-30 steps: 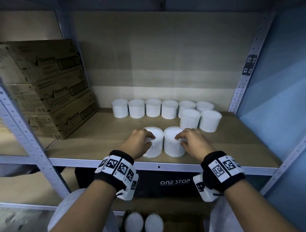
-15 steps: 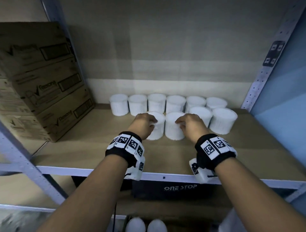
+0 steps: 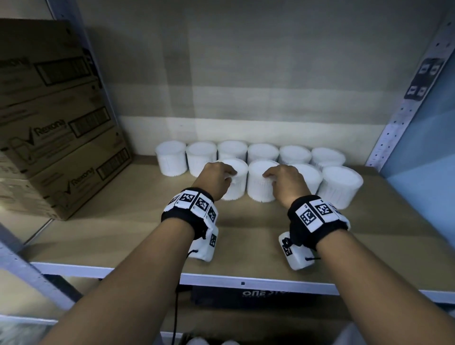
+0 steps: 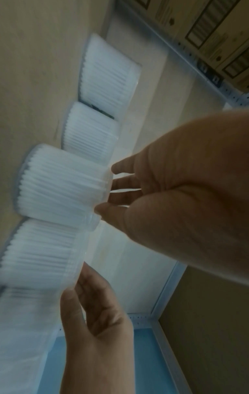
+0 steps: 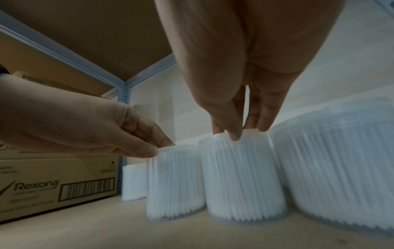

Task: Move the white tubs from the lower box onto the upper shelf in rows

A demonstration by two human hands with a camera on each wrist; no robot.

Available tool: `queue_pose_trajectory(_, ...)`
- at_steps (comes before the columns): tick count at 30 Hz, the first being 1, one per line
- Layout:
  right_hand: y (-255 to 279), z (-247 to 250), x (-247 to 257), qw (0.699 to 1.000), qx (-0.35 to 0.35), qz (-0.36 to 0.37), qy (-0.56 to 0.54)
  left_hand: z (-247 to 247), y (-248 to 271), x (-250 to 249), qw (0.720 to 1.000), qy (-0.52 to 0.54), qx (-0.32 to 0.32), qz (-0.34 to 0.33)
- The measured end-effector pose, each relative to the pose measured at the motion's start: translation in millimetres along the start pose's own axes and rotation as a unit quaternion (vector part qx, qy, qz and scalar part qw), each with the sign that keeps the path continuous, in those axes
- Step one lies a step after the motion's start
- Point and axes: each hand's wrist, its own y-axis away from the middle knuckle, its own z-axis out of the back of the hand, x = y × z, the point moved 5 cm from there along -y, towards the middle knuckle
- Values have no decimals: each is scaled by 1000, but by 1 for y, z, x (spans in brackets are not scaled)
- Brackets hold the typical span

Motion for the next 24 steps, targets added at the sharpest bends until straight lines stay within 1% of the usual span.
queue_pose_trajectory(3, 2, 1, 1, 1000, 17, -6, -5, 0, -3, 1, 1000, -7, 19, 3)
queue_pose_trajectory(6, 12, 1, 3, 997, 71, -12, -9, -1, 2, 2, 997, -27, 64, 13)
queue_pose_trajectory(8, 23, 1, 4, 995, 101, -6, 2, 1, 12, 1, 997, -20, 78, 21)
queue_pose_trajectory(10, 37, 6, 5, 995, 96, 2, 2, 5, 25, -1, 997, -15, 64, 27)
queue_pose_trajectory(12, 53, 13, 6, 996, 84, 7, -6, 10, 41, -4, 999, -17, 35, 25)
queue_pose_trajectory(14, 71, 18, 9, 996, 90, 15, 0, 14, 61, -7, 999, -20, 24, 21)
queue_pose_trajectory(18, 111, 20, 19, 994, 103, 28, 2, 15, 104, -10, 998, -27, 52, 25)
queue_pose_trajectory(22, 151, 11, 27, 993, 109, 40, -19, 15, 150, -11, 998, -30, 48, 12)
queue_pose_trajectory(24, 170, 1, 32, 991, 119, 39, -36, 9, 171, -8, 998, -29, 55, 9)
